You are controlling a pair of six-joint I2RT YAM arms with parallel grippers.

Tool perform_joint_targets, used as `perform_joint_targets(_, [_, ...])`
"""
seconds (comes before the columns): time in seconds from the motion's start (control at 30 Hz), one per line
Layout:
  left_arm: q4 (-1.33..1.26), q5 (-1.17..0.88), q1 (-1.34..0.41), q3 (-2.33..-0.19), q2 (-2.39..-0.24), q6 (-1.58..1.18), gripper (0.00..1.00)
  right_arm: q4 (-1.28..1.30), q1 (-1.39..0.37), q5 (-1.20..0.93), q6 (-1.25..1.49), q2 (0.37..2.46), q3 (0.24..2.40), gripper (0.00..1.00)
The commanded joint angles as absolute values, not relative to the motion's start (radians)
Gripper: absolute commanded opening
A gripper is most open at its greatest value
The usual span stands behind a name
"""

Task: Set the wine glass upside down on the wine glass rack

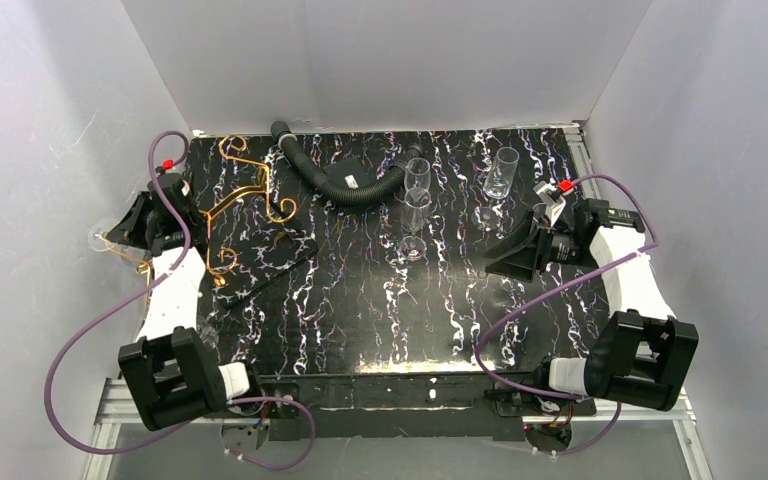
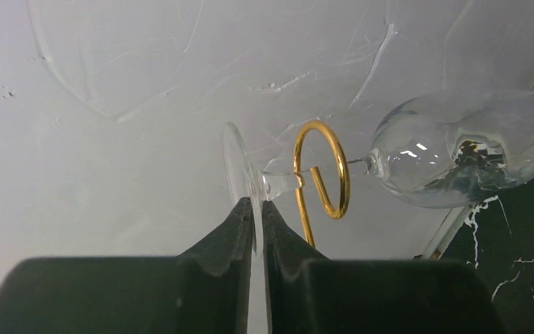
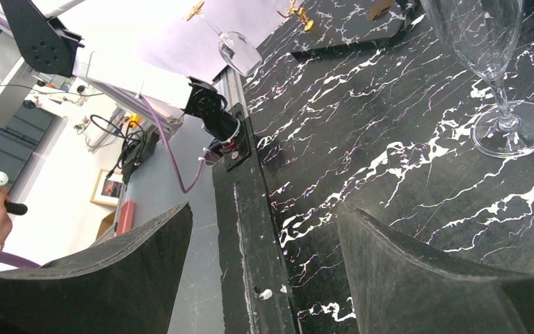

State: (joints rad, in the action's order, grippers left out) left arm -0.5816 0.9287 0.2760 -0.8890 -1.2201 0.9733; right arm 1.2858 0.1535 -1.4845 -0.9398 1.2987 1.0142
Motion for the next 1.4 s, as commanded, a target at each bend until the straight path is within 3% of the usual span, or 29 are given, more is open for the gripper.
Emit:
perform_joint_targets(0.0, [-0.690, 0.972, 0.279, -0.985, -1.258, 1.008, 0.00, 1.340, 0.161, -1.517, -0.996, 1.306, 1.064, 0.84])
perform_joint_targets(0.33, [-0.689, 0.963, 0.264, -1.035, -1.314, 1.005, 0.00, 1.374, 0.163, -1.518, -1.028, 1.321, 1.074, 0.84])
perform_joint_targets(0.77, [-0.551, 0.962, 0.226, -0.959, -1.229, 0.909, 0.01, 1.402, 0.163, -1.522, -1.056, 1.323, 1.083, 0.84])
perform_joint_targets(1.03, [-0.495, 0.964, 0.225, -0.899, -1.194, 0.847, 0.11, 1.404, 0.164, -1.522, -1.058, 1.313, 1.083, 0.84])
perform_joint_targets(1.1, [-0.480, 0.963, 0.224, -0.885, -1.194, 0.825, 0.21, 1.404, 0.164, -1.522, -1.058, 1.312, 1.083, 0.84])
perform_joint_targets(1.37, [-0.455, 0.969, 0.225, -0.875, -1.185, 0.798, 0.33, 1.404, 0.163, -1.523, -1.058, 1.314, 1.083, 0.84])
